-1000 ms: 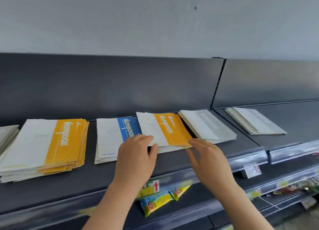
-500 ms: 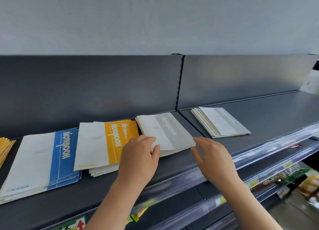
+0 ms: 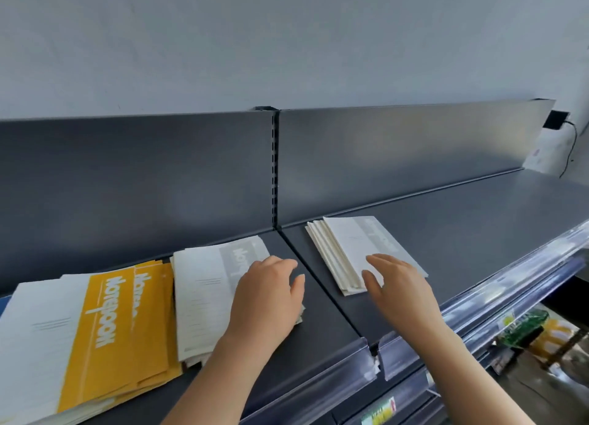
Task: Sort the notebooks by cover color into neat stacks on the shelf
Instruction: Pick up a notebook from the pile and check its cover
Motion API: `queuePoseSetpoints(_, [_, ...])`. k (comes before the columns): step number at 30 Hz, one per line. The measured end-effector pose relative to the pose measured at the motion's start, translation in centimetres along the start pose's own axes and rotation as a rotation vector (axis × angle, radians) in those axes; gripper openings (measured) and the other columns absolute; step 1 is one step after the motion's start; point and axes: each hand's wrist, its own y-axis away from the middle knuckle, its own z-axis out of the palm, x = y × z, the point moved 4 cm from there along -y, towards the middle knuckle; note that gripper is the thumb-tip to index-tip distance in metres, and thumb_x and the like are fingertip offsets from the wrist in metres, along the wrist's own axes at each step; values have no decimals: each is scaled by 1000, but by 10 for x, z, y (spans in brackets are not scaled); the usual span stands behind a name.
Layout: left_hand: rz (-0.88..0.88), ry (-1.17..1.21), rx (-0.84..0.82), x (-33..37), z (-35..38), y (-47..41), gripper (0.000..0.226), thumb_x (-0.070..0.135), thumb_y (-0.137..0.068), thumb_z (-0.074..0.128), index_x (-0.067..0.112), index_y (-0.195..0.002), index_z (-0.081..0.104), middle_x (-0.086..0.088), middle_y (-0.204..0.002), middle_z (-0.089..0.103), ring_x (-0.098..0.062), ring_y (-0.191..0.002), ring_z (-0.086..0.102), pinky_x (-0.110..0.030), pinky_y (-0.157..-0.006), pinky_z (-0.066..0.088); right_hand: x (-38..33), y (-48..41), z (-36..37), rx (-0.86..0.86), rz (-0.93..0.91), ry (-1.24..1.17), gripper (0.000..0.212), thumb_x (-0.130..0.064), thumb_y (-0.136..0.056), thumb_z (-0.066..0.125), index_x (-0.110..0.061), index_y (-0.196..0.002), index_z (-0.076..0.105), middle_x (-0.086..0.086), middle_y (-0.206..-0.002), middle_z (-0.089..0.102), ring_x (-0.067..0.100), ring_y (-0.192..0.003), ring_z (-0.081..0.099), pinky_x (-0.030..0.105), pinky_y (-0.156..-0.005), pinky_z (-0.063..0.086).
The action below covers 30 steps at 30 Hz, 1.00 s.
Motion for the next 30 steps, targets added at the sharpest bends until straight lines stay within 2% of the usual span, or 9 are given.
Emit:
queuePoseSetpoints(4, [-66,71,-57,27,39,-19,30,30,-97,45,20,-120,60,4,-107,61,-13,-99,55,-26,-83,47,55,-36,15,-71,8,5,21,-26,-91,45,-12,-84,58,0,-89,59,29,-86,56,35,-69,43])
queuePoseSetpoints(6, [-117,86,-70,38,59,-31,21,27,-95,45,15,-95,63,1,-89,60,-14,-81,56,-31,-73,50,72,-46,22,-143,-28,-1,23,-27,-92,42,-13,-74,47,-3,-80,49,25,-80,50,31,-65,35])
queuePoseSetpoints(9, [-216,99,-63,50,80,-44,33,28,-94,46,17,-65,39,1,-68,49,-13,-59,45,-28,-55,40,80,-52,29,-179,-194,-46,21,-26,-95,41,-14,-85,55,-6,-92,55,21,-87,51,28,-84,39])
queuePoseSetpoints(11, [-294,97,-37,51,89,-50,29,33,-94,48,16,-71,43,1,-72,54,-15,-65,51,-27,-55,37,77,-51,31,-196,-320,-104,22,-23,-96,43,-14,-99,63,-4,-107,61,18,-101,54,25,-103,33])
queuePoseSetpoints(14, [-444,152,-4,46,93,-51,18,33,-88,59,15,-91,55,4,-87,61,-15,-76,58,-25,-56,39,73,-50,30,-228,-432,-209,27,-18,-96,47,-17,-114,66,-4,-124,62,14,-117,52,21,-112,19])
queuePoseSetpoints(16, [-515,208,-2,41,94,-47,16,28,-85,63,16,-94,57,5,-89,64,-13,-77,60,-26,-57,45,75,-51,30,-232,-451,-285,25,-15,-95,48,-16,-110,68,-6,-119,64,13,-112,55,22,-113,19])
queuePoseSetpoints(20, [-590,253,64,40,87,-40,11,15,-89,53,12,-99,51,2,-91,59,-17,-80,57,-32,-62,48,88,-57,32,-120,-352,-291,22,-13,-91,44,-14,-70,49,-6,-72,52,18,-68,47,32,-97,41])
queuePoseSetpoints(25, [-651,303,102,43,88,-37,15,14,-88,51,1,-95,46,-1,-77,51,-14,-58,45,-24,-46,32,86,-54,40,-184,-416,-240,26,-15,-94,40,-12,-81,62,-5,-97,64,15,-87,55,28,-109,31])
queuePoseSetpoints(30, [-650,395,153,50,84,-30,24,16,-90,58,15,-108,42,7,-93,55,-5,-73,53,-20,-49,38,84,-50,31,-188,-391,-345,25,-14,-96,40,-13,-96,65,-11,-106,64,7,-93,49,30,-106,35])
